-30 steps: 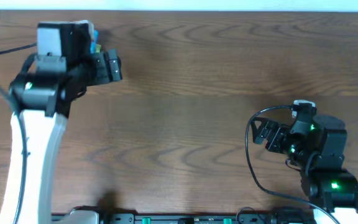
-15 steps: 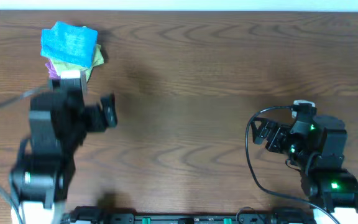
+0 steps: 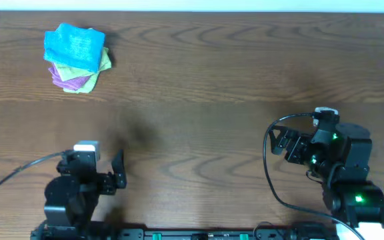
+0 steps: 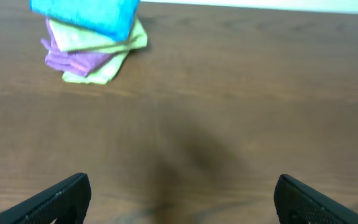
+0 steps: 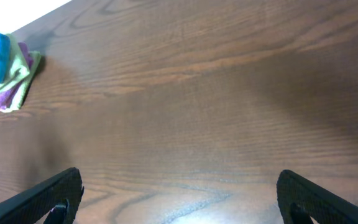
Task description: Fold the cloth
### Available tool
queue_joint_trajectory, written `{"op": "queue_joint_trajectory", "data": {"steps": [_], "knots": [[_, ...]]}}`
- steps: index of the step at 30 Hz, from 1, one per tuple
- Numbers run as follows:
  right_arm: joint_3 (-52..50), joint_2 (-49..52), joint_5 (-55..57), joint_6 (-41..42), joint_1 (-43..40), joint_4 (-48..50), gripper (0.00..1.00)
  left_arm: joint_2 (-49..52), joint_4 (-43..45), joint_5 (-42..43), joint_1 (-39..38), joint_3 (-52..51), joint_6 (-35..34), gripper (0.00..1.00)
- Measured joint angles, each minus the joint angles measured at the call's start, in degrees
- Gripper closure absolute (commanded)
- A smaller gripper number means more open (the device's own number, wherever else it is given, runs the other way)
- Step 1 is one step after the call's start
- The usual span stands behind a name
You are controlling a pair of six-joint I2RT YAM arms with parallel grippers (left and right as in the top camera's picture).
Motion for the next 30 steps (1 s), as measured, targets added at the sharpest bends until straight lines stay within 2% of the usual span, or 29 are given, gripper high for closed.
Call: {"op": "queue_joint_trajectory", "data": {"steps": [10, 30], "knots": [[-0.02, 0.00, 0.00, 0.02, 0.00, 0.02, 0.01, -8.28, -0.15, -5.95, 0.00, -10.12, 0.87, 0.05], [-0.02, 0.00, 0.00, 0.00, 0.00, 0.02, 0.01, -12.66, -0.68, -8.20, 0.94, -15.93, 3.56, 0.05]]}}
